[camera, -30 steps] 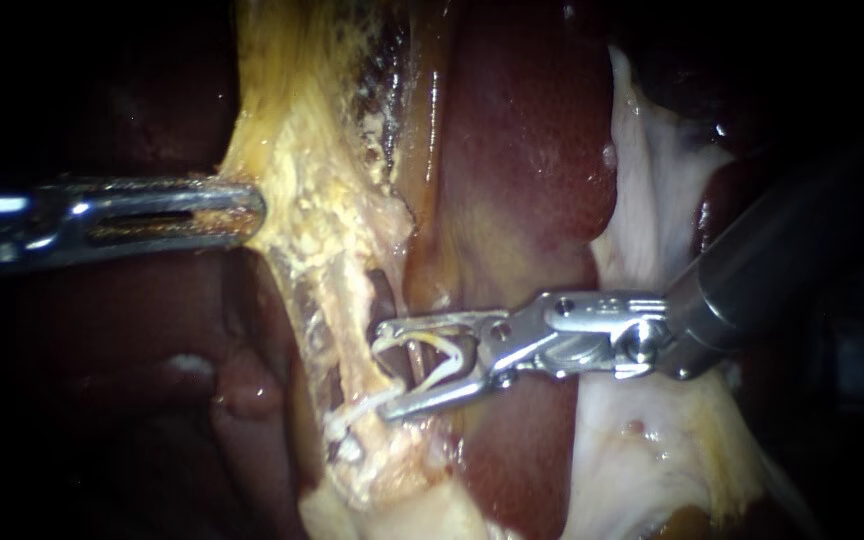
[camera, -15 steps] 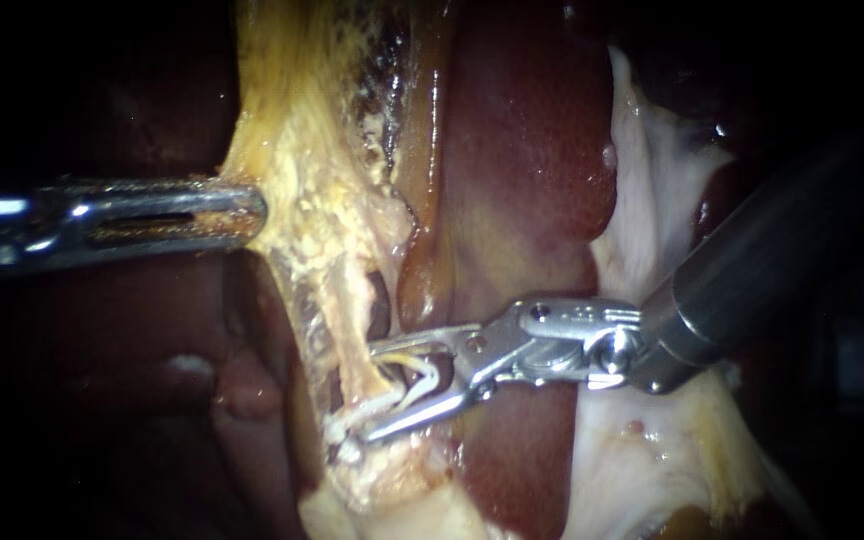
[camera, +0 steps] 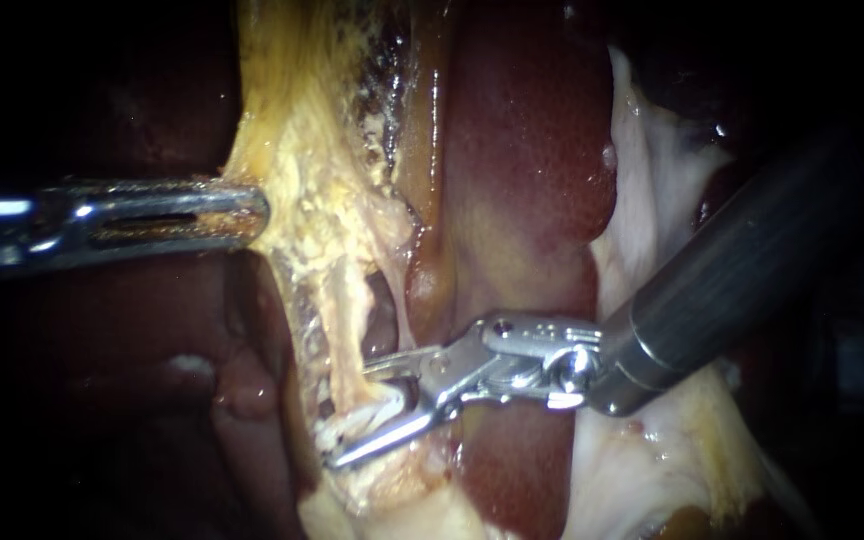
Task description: Clipping second clip left tube
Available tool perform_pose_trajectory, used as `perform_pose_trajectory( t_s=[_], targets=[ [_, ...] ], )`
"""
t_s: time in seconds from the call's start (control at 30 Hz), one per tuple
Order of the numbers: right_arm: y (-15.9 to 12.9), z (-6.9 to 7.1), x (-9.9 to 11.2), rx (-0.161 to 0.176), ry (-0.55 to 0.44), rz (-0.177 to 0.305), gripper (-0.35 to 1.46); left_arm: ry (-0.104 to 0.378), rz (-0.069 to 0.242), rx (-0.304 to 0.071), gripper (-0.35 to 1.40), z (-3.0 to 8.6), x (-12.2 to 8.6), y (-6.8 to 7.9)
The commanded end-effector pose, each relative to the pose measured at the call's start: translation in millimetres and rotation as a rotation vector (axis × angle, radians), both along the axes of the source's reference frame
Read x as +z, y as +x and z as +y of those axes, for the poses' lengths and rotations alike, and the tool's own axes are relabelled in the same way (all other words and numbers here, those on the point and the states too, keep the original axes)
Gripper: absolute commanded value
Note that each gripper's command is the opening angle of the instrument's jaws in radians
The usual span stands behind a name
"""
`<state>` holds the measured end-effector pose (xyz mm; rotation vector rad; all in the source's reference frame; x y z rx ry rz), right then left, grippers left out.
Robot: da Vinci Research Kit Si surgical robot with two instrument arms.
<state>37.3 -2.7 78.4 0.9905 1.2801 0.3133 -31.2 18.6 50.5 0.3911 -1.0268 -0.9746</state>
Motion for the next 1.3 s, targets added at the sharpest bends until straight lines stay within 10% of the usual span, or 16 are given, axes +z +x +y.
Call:
perform_pose_trajectory(
  t_s=[0.03, 0.47, 1.3],
  targets=[
    [-0.2, 0.1, -0.2, 0.001, 0.001, -0.002, 0.49, 0.000, 0.000, 0.000, -0.35, 0.0, 0.0, 0.0],
    [-2.0, 2.4, -1.7, 0.032, 0.030, 0.014, 0.44, 0.000, 0.000, 0.000, -0.35, 0.0, 0.0, 0.1],
    [-0.3, 0.4, -2.3, -0.021, 0.085, 0.052, 0.33, -0.001, 0.001, -0.001, -0.35, -0.1, 0.1, -0.2]
  ],
)
